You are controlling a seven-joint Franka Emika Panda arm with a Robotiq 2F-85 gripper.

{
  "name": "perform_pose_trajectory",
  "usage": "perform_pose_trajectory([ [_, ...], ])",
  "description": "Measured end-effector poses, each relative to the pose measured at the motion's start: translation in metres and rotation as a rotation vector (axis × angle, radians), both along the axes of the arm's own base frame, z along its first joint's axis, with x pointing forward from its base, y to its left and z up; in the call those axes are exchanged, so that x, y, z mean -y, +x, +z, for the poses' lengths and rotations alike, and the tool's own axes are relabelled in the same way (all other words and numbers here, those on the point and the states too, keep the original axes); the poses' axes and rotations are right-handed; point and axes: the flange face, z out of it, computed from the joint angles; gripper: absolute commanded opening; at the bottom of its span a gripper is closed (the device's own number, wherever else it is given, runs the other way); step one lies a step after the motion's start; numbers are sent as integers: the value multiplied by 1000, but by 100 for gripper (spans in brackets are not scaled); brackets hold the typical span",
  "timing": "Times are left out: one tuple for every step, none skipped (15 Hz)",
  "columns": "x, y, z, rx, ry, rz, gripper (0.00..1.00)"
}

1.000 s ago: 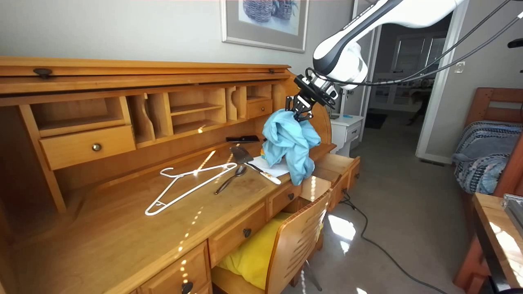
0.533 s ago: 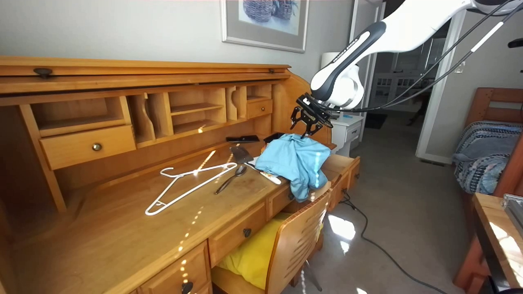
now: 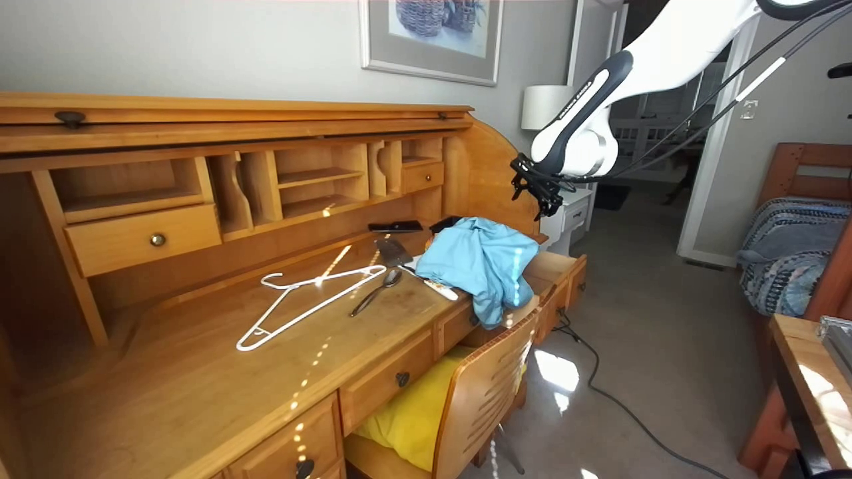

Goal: Use the towel to wipe the drawer

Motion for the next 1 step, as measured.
perform_pose_trajectory([
  [-1,1,0,2,2,-2,100],
])
